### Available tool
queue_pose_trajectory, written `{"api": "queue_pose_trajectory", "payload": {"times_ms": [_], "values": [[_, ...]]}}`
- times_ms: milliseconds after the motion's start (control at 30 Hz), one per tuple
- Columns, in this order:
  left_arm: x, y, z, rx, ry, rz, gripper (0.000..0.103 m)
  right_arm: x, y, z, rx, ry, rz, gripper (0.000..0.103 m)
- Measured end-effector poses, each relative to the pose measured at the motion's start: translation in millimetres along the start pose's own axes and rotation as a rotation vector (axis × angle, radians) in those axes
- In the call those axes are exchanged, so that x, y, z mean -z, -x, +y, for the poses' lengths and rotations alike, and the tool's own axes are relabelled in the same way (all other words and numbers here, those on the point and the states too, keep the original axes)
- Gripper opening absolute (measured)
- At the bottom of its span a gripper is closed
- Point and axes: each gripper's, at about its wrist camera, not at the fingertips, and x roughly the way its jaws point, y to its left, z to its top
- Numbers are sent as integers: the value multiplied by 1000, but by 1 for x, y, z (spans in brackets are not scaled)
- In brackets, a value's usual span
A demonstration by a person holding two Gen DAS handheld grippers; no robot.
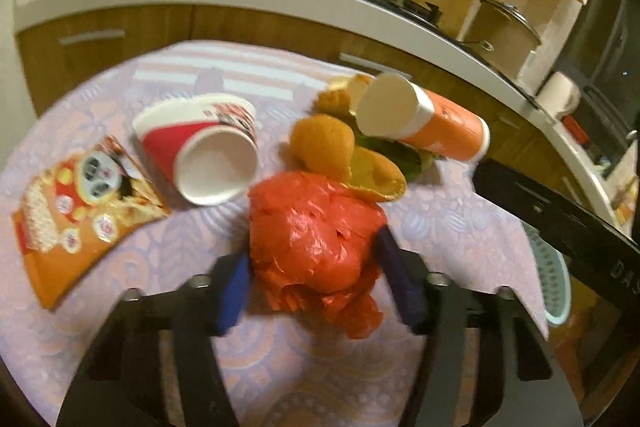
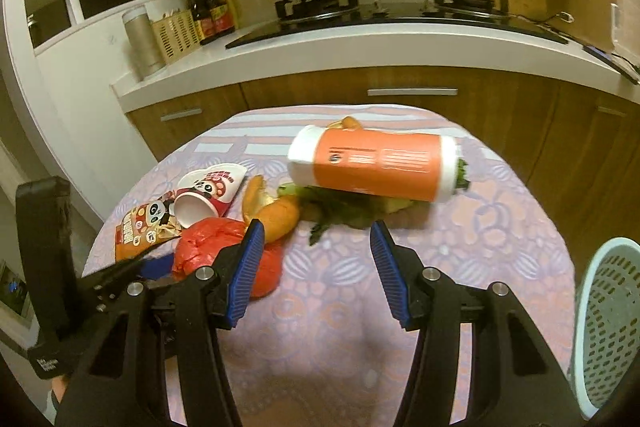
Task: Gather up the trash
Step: 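Grasp the red plastic bag with the left tool while the right tool grasps the bread roll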
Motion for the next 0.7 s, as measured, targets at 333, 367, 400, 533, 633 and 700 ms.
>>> {"api": "queue_pose_trajectory", "payload": {"times_ms": [333,367,400,533,633,700], "values": [[29,43,21,-19,4,-20,41,1,-33,26,-45,-1,60,51],[32,48,25,-22,13,-26,41,2,-38,29,-52,-6,70,51],[34,53,31,-31,22,-35,41,3,-42,32,-56,-9,79,51],[35,63,44,-77,49,-80,41,7,-61,43,-48,-17,104,51],[35,67,52,-96,79,-116,41,11,-71,48,-7,2,108,52],[37,71,55,-106,92,-134,41,12,-78,51,17,9,126,52]]}}
